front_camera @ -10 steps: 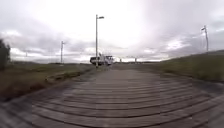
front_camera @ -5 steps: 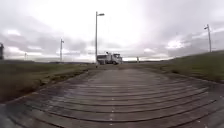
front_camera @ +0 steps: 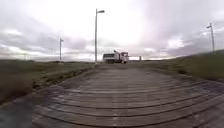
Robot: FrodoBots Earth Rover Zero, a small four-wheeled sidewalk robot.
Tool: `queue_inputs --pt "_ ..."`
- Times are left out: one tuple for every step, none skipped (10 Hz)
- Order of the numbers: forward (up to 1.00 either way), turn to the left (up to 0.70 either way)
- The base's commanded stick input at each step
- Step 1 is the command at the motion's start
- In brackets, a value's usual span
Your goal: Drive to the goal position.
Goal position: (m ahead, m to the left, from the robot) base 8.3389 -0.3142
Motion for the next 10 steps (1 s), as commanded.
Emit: queue_inputs --pt "1.00 0.00" --pt "1.00 0.00" --pt "1.00 0.00" --pt "1.00 0.00" --pt "1.00 0.00" --pt "1.00 0.00" --pt "1.00 0.00" --pt "1.00 -0.25" --pt "1.00 -0.07" --pt "1.00 0.00"
